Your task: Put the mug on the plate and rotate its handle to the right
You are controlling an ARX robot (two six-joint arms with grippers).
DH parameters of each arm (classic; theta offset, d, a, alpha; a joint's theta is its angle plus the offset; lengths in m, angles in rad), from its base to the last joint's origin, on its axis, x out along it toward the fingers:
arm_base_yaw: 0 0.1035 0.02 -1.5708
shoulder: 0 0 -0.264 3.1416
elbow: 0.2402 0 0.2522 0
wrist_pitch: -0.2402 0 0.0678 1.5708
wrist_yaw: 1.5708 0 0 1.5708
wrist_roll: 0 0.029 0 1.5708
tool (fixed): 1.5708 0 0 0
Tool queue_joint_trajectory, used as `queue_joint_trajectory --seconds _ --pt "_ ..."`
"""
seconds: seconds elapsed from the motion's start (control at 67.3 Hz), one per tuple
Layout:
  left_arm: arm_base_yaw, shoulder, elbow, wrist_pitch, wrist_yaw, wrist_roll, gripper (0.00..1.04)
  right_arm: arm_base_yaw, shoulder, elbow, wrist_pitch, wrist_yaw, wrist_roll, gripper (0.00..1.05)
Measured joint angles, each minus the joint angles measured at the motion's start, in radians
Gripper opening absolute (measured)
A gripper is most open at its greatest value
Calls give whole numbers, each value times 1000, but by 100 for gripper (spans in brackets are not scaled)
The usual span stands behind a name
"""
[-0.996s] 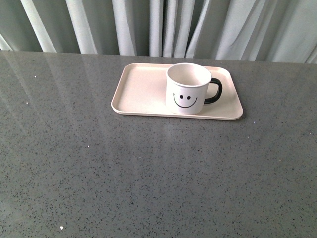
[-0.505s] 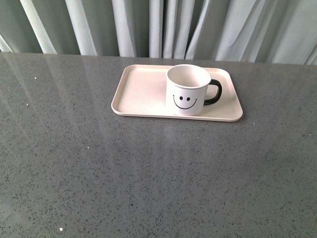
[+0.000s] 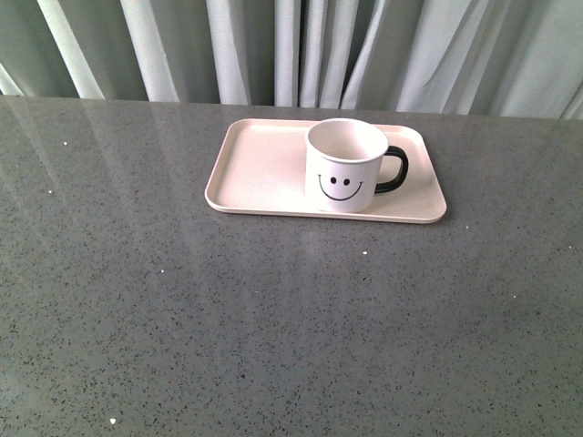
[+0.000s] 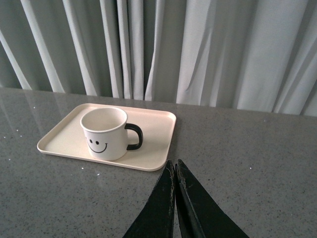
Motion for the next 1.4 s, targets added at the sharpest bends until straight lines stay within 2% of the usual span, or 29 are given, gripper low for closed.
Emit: queue_joint_trajectory --seconds 0.431,0.862,0.951,1.278,1.308,1.397 --pt "0 0 0 0 0 0 96 0 -220 0 -211 0 0 2" --pt "0 0 0 0 0 0 96 0 -370 0 -360 0 0 2" --pt "0 0 0 0 0 0 96 0 -498 0 -517 0 0 2" --pt "0 0 0 0 0 0 96 0 -535 0 -529 0 0 2" --pt "0 0 0 0 0 0 96 0 -535 0 -530 0 0 3" --pt "0 0 0 0 0 0 96 0 -535 0 -530 0 0 19"
